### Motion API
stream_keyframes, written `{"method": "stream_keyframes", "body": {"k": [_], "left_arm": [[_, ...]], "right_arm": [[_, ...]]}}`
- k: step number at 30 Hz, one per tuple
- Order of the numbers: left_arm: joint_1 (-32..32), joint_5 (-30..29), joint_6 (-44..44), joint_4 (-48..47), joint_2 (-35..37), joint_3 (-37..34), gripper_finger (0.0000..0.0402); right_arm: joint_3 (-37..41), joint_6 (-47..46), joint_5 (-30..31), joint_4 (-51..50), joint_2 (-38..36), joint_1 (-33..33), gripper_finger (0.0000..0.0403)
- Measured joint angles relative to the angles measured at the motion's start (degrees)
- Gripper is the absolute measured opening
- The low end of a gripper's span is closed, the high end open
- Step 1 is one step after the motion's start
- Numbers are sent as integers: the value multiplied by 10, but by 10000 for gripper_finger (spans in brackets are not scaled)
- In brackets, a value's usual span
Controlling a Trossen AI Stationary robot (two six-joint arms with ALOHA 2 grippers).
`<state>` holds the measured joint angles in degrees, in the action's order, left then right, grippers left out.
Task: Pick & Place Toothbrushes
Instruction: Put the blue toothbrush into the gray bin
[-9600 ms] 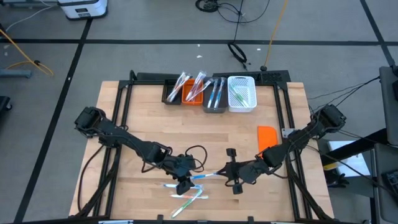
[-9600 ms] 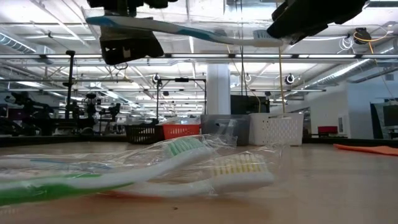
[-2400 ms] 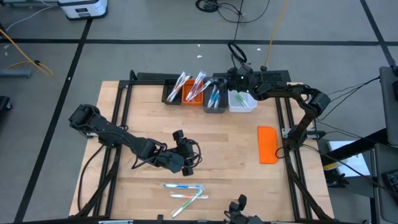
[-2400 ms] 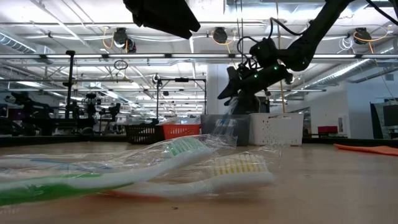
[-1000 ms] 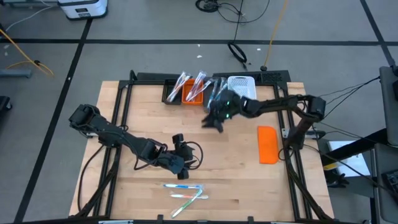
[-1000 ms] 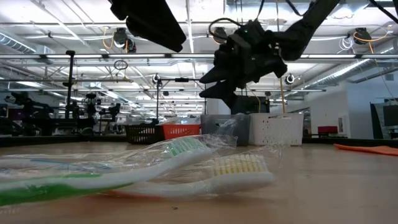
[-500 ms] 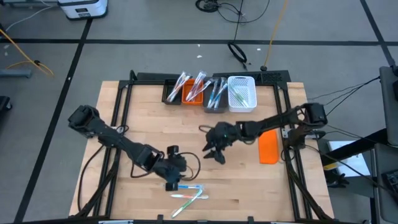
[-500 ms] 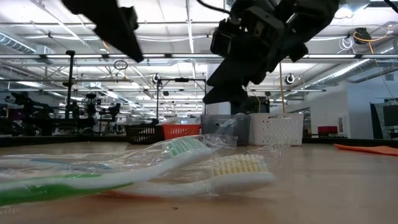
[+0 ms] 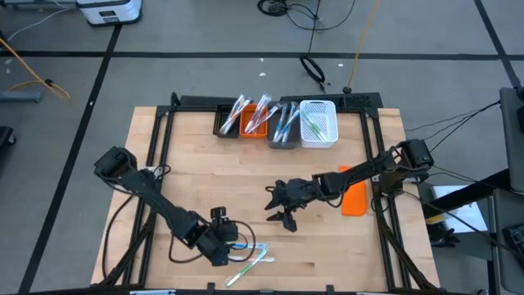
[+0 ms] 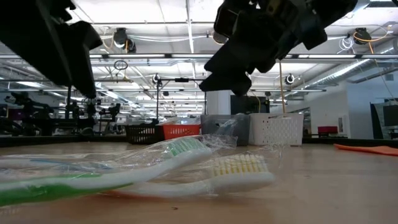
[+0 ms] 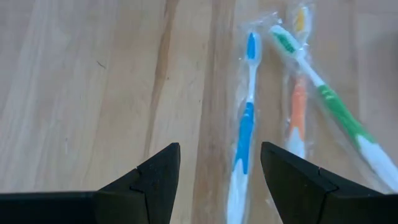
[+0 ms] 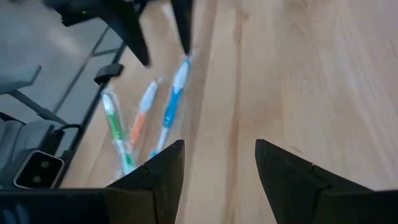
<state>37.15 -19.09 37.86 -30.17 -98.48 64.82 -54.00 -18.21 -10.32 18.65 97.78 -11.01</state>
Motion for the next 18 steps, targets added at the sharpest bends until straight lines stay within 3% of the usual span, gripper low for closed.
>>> {"method": "stream_keyframes", "body": {"k": [8, 18], "left_arm": [[1, -13, 33, 4, -57, 0, 223], [1, 46, 50, 42, -109, 1, 223]], "right_arm": [[0, 7, 0, 8, 0, -8, 187], [0, 15, 0, 8, 0, -7, 187]]}}
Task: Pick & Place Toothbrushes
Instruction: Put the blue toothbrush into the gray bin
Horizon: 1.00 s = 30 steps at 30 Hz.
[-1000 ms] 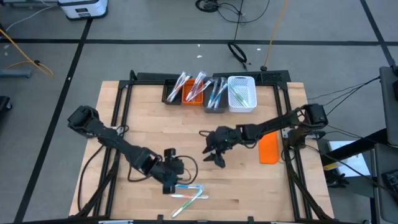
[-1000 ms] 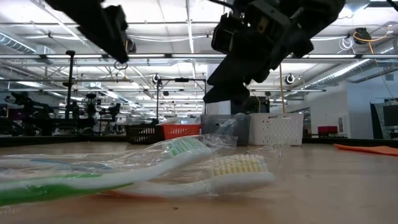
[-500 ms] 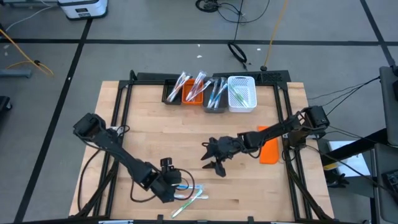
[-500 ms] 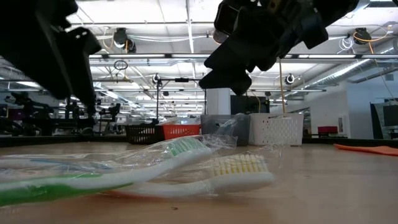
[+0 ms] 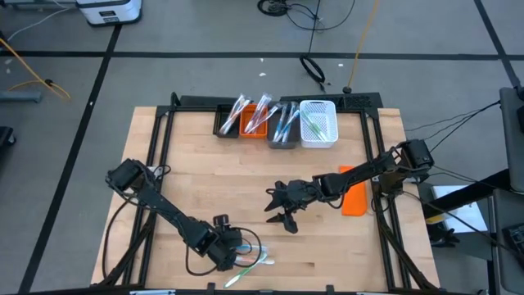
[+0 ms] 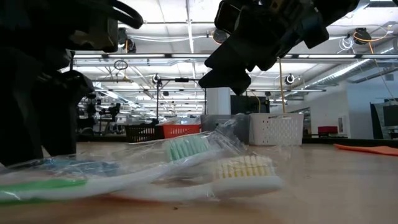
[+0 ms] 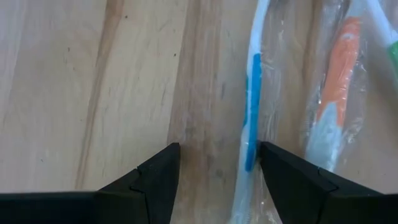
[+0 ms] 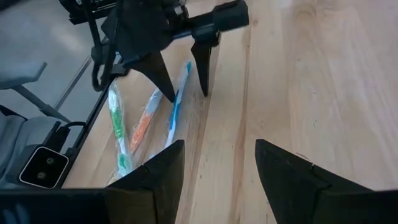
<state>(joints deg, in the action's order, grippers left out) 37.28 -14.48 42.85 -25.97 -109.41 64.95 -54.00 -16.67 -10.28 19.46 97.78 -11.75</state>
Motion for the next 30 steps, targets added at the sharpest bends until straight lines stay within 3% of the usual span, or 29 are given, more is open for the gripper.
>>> {"method": "stream_keyframes", "body": {"k": [7, 16, 23, 30], "left_arm": [[0, -1, -4, 6, 0, 0, 202], [-10, 10, 11, 5, 0, 0, 16], [-26, 14, 39, 1, 9, 0, 7], [-30, -83, 68, -47, 69, -1, 6]], "right_arm": [[0, 9, 0, 0, 0, 0, 187], [0, 14, 0, 0, 0, 0, 187], [0, 24, 0, 0, 0, 0, 187], [0, 24, 0, 0, 0, 0, 187]]}}
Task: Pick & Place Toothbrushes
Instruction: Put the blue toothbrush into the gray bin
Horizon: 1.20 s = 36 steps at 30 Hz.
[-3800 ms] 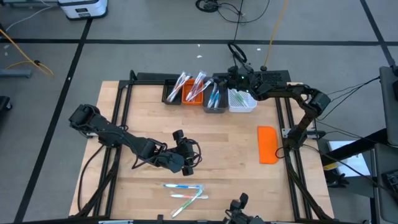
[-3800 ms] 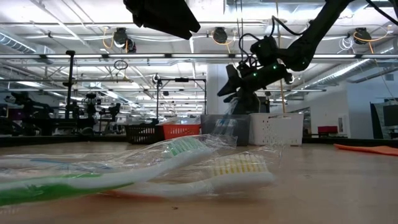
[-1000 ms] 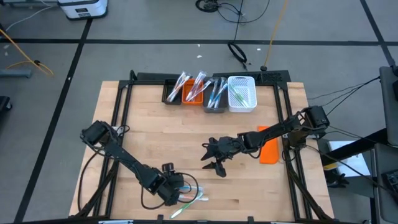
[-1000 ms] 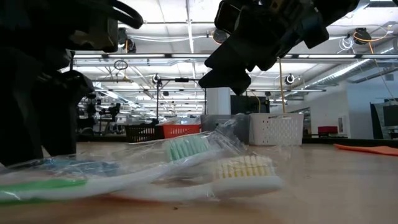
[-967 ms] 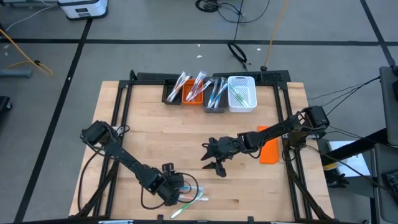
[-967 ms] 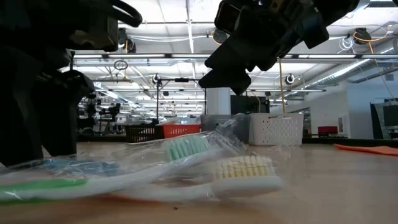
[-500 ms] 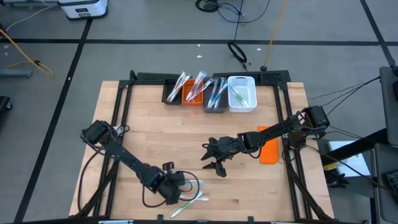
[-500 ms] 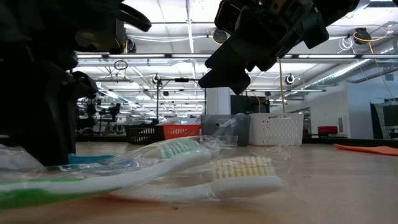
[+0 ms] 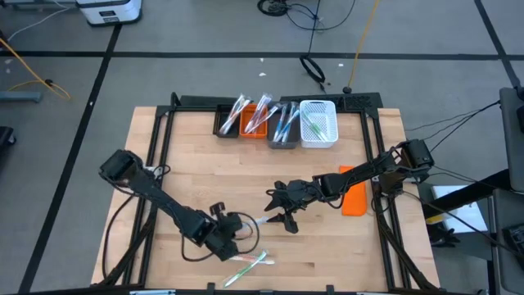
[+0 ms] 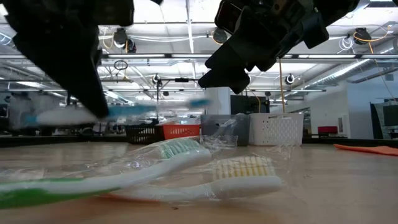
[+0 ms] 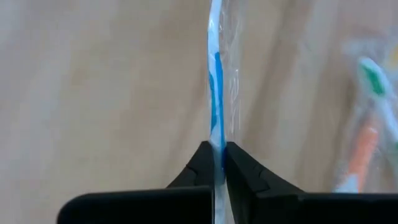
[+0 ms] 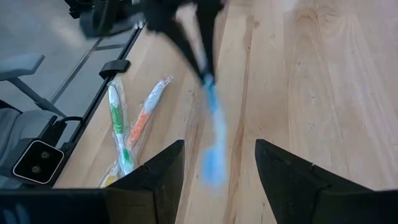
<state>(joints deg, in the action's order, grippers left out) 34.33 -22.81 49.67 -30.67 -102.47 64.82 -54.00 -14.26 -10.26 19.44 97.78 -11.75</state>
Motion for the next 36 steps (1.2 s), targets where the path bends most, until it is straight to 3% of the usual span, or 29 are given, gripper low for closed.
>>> {"method": "stream_keyframes", "body": {"k": [13, 19, 24, 28, 36], "left_arm": [[3, -185, 31, -135, 137, 0, 5], [2, -298, -4, -121, 175, 1, 4], [3, -371, -20, -101, 190, 1, 5], [10, -405, -45, -67, 190, 1, 6], [16, -406, -116, 20, 189, 1, 8]], "right_arm": [[0, 6, -2, 9, 0, 0, 187], [0, 17, 0, 33, 0, 0, 187], [0, 17, 53, 55, 0, 2, 187], [0, 25, 59, 77, 0, 4, 187], [0, 30, 89, 175, 0, 13, 187]]}}
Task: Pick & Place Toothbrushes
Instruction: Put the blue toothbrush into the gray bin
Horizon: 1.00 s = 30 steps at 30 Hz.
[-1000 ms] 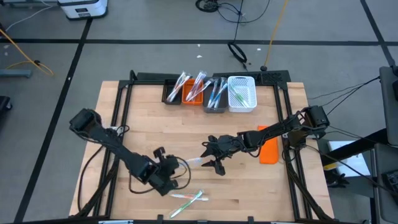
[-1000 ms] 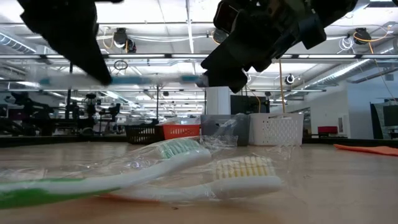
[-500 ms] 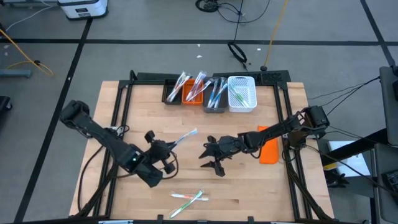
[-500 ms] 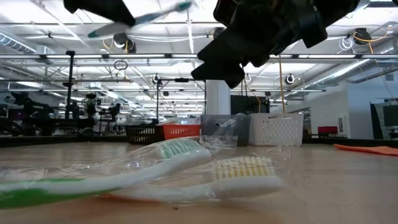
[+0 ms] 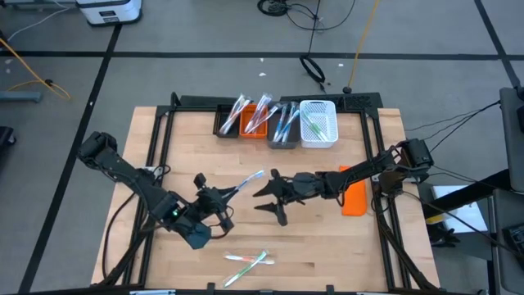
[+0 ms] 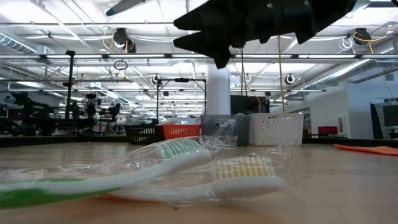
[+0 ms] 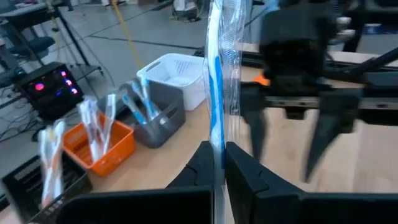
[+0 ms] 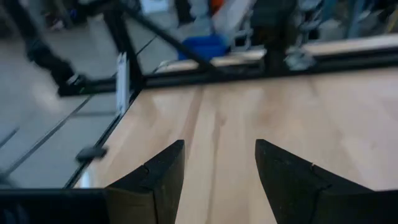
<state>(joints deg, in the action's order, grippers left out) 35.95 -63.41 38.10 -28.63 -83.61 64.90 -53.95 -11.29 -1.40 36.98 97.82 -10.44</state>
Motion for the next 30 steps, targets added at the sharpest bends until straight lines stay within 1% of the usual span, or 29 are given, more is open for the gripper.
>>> {"method": "stream_keyframes", "body": {"k": [3, 8, 12, 16, 21, 24, 27, 30], "left_arm": [[2, 4, -29, 24, 0, 0, 4], [2, 4, -40, 33, 0, 0, 10], [2, 4, -48, 35, 0, 0, 4], [2, 5, -48, 36, 0, 0, 11], [1, 19, -65, 53, 0, 0, 5], [1, 19, -67, 55, 0, 0, 13], [1, 19, -67, 54, 0, 0, 9], [0, 19, -66, 54, 0, 0, 6]], "right_arm": [[0, 13, 30, 35, 0, 0, 187], [0, 30, 29, 92, 0, 0, 187], [0, 37, 29, 133, 0, 0, 187], [0, 45, 29, 180, 0, 2, 187], [0, 44, 30, 240, 0, 11, 187], [0, 43, 30, 262, 0, 17, 187], [0, 42, 30, 277, 0, 22, 186], [0, 30, 29, 284, 0, 25, 172]]}}
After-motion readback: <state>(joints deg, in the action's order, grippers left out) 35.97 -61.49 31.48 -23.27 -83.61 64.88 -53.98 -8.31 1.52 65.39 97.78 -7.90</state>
